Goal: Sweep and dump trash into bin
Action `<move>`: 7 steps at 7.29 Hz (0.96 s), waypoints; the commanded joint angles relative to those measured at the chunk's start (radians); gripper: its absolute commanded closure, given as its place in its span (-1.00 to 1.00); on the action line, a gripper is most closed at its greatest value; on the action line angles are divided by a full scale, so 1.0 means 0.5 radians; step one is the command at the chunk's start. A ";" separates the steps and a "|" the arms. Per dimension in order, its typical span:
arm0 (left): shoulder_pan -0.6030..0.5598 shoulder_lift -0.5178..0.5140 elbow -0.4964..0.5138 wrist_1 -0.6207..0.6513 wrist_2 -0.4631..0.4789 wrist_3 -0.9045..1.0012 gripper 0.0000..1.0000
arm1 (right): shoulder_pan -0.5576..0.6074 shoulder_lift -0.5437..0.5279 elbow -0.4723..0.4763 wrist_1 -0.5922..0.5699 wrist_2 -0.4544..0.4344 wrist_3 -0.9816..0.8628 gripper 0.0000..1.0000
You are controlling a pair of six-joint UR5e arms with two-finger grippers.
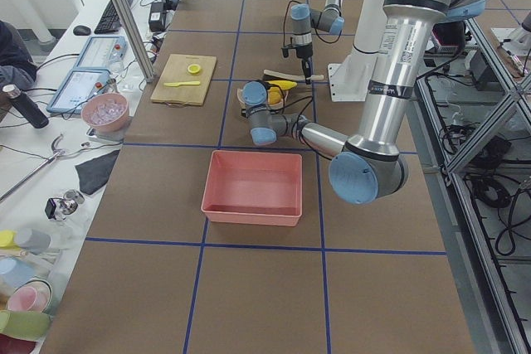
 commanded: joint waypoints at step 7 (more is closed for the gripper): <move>0.001 0.008 -0.017 -0.002 0.006 0.000 0.62 | 0.034 0.105 -0.102 -0.066 0.058 0.071 1.00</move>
